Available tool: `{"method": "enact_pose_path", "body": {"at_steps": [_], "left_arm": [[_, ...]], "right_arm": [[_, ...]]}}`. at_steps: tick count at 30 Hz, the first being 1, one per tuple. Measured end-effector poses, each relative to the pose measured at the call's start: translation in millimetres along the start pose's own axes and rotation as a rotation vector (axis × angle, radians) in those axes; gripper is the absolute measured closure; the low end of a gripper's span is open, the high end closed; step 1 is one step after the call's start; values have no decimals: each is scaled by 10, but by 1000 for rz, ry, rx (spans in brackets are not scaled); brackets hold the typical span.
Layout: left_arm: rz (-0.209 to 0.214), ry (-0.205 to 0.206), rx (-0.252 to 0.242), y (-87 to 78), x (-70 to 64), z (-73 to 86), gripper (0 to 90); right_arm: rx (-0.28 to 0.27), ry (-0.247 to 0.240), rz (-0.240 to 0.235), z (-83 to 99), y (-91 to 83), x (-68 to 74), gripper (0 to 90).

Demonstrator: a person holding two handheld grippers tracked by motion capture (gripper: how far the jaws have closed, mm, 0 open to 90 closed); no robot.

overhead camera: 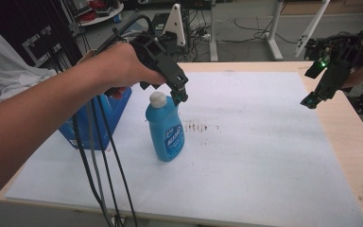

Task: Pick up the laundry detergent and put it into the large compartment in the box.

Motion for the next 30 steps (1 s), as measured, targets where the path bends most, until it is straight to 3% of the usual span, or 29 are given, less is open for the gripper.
{"method": "enact_pose_path", "body": {"at_steps": [30], "left_arm": [[5, -30, -18, 252, -29, 100, 17]], "right_arm": [[0, -4, -5, -9, 45, -3, 16]]}}
Point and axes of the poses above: each handheld gripper's, and its own axes: y roughly forward along the jaws, z roughly out of its underside, x roughly to its left, the point moved 7 cm from there along y, roughly forward along the jaws, and after that the axes turned 9 degrees about -z, right-handed, at the moved point
